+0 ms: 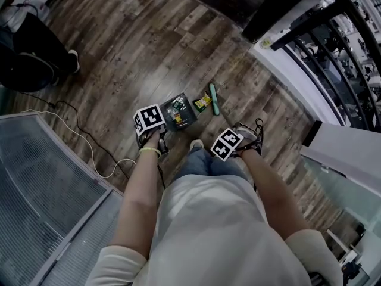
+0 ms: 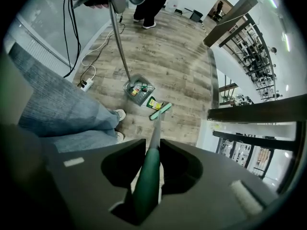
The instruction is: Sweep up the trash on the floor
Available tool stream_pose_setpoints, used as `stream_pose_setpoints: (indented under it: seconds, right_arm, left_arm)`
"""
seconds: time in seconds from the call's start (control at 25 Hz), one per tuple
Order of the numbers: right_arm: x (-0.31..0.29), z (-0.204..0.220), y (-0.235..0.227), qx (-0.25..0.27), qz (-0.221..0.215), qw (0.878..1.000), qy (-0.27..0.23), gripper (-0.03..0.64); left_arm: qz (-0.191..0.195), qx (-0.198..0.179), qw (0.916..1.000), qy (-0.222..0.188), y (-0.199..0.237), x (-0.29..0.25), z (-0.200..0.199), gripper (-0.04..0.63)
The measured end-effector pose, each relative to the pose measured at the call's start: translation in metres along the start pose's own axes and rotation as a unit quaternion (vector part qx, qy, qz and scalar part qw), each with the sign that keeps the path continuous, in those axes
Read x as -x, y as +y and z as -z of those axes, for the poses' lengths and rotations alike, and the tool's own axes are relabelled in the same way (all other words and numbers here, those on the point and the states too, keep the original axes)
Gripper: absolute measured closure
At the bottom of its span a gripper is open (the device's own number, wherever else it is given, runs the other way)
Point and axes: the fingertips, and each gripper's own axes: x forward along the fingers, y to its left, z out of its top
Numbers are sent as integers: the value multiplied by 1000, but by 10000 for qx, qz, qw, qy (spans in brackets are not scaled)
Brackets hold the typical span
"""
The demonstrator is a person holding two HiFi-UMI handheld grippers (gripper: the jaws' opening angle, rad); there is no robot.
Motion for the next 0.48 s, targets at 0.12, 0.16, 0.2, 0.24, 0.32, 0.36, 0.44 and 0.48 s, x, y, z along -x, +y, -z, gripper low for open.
stream_pose_setpoints:
  seconds: [0.12,0.16,0.2,0.24,0.32,0.36,0.44,0.48]
  right_arm:
    - [4,-7,12,-27,-82,9999,-99,517]
    - [6,-9,16,-24,-108,9999,-132,517]
    - [7,-11,20,-10,-130,9998,-159,517]
    - [8,-13,23,14,-147,9997,-180,517]
    - [9,-17,29,73,-173,9996,-221,517]
    - [10,-18,32,101,-185,9995,-243,517]
    - [11,-20,37,167,-212,9992,-289,517]
    - [12,-21,40,209,-227,9990,-310,517]
  left_arm:
    - [6,10,10000,-17,1,0,0,512]
    - [10,14,10000,-19,1,0,0,512]
    - [16,17,10000,-20,1,0,0,512]
    - [22,18,10000,-22,1,0,1,512]
    - [30,16,10000,-25,1,0,2,512]
    - [32,14,10000,-27,1,0,3,512]
    - [38,9,10000,-31,1,0,3,512]
    - [41,6,10000,-35,1,0,3,512]
